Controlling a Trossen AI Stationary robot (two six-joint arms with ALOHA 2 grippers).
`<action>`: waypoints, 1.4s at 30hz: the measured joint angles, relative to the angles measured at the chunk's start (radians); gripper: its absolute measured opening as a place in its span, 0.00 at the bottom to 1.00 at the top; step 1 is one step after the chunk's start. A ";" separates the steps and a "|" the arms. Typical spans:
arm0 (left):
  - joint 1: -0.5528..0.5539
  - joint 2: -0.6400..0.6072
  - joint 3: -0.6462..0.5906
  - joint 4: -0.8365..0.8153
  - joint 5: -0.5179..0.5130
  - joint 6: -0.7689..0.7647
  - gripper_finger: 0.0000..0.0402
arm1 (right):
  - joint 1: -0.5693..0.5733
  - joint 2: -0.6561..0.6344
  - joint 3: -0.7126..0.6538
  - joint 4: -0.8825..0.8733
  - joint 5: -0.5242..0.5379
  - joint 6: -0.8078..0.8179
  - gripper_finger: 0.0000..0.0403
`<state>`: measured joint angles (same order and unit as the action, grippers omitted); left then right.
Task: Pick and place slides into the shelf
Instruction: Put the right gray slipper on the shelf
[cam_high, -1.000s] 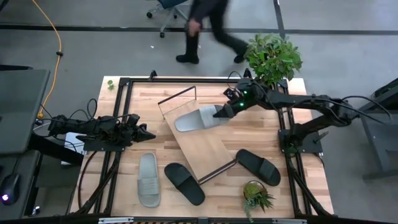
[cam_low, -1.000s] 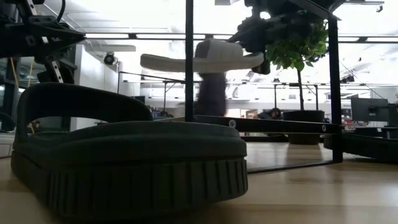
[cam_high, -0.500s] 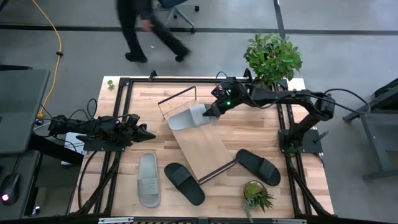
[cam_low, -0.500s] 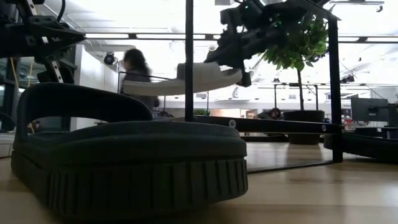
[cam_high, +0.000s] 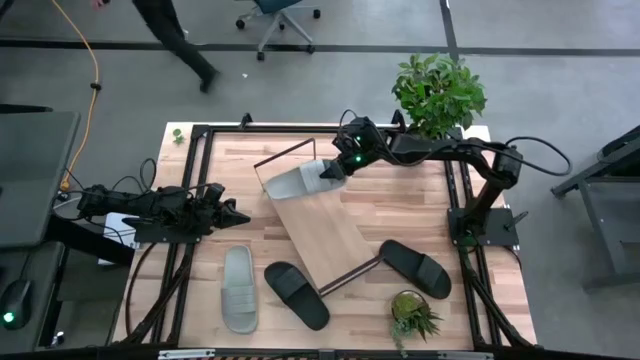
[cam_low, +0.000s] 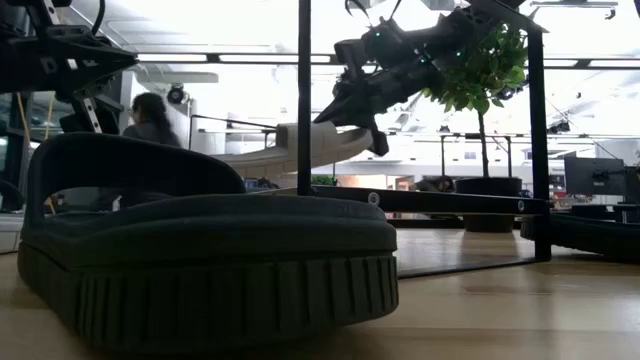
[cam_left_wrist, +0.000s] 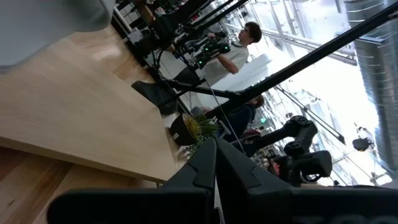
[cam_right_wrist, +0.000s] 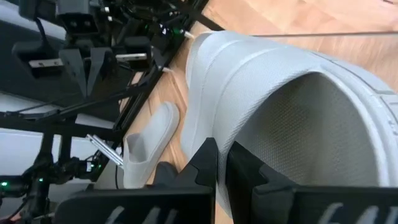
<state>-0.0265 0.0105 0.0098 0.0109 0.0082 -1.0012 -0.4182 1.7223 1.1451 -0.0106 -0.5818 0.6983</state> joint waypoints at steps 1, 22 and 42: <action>0.000 0.000 0.000 0.000 0.000 0.001 0.00 | -0.004 0.007 0.005 0.004 -0.007 -0.001 0.00; 0.000 0.000 0.000 0.000 0.003 0.002 0.00 | -0.056 0.113 0.105 -0.005 -0.126 -0.052 0.00; 0.000 0.000 0.000 0.000 0.002 0.000 0.00 | -0.085 0.145 0.104 0.019 -0.171 -0.079 0.00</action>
<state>-0.0265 0.0109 0.0101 0.0112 0.0105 -1.0009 -0.5037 1.8677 1.2495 0.0083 -0.7525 0.6190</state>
